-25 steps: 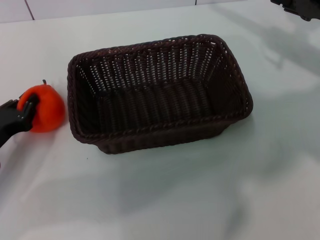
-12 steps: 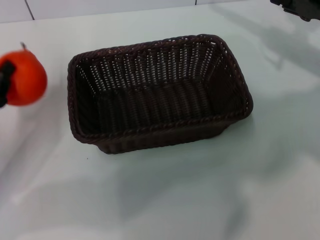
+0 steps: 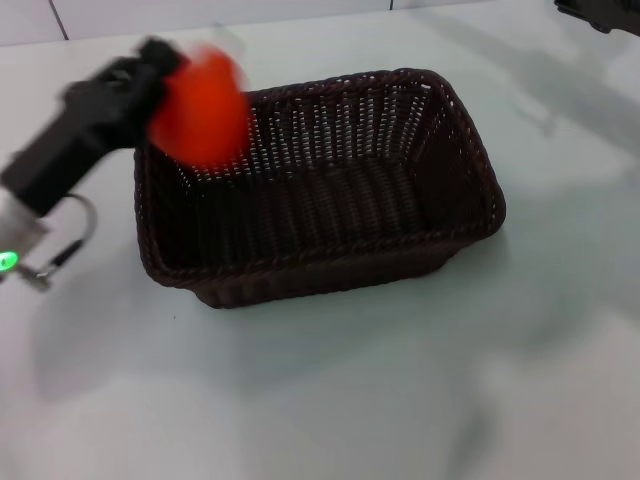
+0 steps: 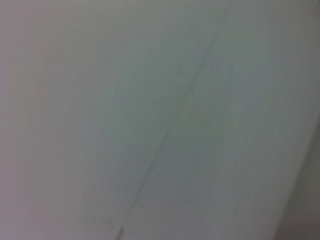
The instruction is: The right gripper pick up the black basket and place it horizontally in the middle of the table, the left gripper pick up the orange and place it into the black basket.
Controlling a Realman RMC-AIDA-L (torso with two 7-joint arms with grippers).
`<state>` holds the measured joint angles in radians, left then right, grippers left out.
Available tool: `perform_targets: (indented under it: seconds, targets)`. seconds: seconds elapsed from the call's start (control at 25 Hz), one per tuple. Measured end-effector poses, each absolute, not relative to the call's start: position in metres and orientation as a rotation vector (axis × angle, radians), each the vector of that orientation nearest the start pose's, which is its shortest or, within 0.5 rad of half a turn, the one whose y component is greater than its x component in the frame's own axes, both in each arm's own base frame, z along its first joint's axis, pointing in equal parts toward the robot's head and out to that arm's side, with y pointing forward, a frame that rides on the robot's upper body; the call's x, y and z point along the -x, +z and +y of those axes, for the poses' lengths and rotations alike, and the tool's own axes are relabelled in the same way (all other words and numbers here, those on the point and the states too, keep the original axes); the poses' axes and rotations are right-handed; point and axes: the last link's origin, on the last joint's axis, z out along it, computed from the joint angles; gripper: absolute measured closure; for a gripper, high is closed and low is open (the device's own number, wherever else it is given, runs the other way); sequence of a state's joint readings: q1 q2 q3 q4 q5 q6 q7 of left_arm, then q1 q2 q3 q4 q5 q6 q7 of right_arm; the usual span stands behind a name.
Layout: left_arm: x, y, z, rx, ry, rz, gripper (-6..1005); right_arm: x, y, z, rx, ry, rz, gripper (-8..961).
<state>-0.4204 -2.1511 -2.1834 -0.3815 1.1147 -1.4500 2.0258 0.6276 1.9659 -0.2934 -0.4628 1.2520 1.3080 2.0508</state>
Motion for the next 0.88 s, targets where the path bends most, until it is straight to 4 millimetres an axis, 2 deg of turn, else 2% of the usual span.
perform_targets:
  seconds: [0.12,0.28,0.44,0.64,0.76,0.88]
  targets:
    - [0.237,-0.039,0.329,2.177,-1.303,-0.783,843,-0.292,0.074,0.396,1.390,-0.529,-1.666,146]
    - [0.236,-0.045,0.332,2.184,-1.284,-0.818,788,-0.289,0.071,0.396,1.364,-0.535,-1.678,146]
    - [0.242,-0.036,0.330,2.135,-1.310,-0.804,602,-0.284,0.077,0.400,1.286,-0.563,-1.681,146]
    - [0.260,-0.008,0.320,1.954,-1.386,-0.746,417,-0.273,0.084,0.405,1.075,-0.678,-1.655,146]
    - [0.277,0.016,0.303,1.796,-1.424,-0.653,304,-0.271,0.086,0.405,0.937,-0.805,-1.635,146]
    - [0.299,0.038,0.274,1.565,-1.448,-0.553,171,-0.274,0.086,0.405,0.809,-0.992,-1.586,146]
